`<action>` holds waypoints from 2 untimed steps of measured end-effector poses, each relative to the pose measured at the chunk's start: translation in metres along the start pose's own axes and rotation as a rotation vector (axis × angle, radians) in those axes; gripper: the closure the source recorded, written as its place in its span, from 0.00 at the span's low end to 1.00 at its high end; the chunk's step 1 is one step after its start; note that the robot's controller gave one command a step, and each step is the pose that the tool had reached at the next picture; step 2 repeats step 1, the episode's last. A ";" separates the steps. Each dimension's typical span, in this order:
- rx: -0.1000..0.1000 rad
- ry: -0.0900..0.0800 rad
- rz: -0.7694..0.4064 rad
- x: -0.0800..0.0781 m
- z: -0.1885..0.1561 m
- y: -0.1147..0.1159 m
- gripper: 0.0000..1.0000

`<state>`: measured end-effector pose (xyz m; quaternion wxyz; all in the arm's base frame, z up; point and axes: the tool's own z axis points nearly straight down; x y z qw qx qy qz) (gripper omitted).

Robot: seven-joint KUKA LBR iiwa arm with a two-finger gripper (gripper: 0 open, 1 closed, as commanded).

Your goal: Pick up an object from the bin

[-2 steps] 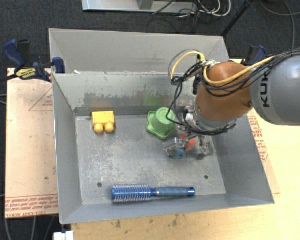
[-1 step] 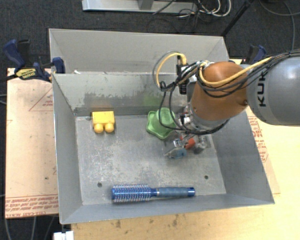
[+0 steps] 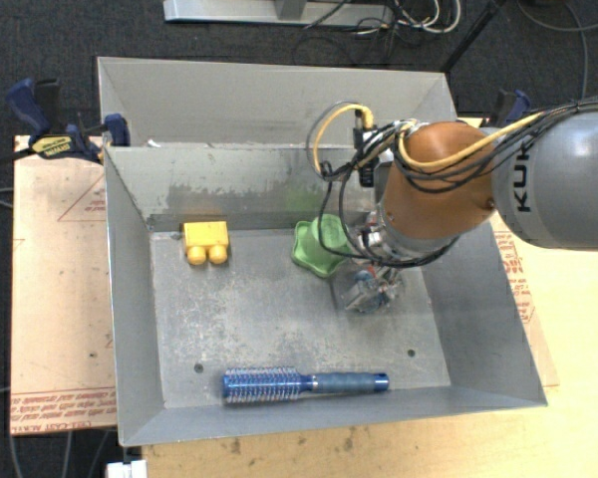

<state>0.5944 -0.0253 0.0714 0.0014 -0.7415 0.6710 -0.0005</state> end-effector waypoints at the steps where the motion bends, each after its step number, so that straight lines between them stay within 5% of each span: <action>1: 0.006 0.000 0.032 0.004 -0.065 -0.004 1.00; 2: 0.006 0.000 0.032 0.004 -0.065 -0.004 1.00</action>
Offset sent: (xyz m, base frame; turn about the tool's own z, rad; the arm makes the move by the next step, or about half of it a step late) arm 0.0021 -0.0044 0.0612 0.0289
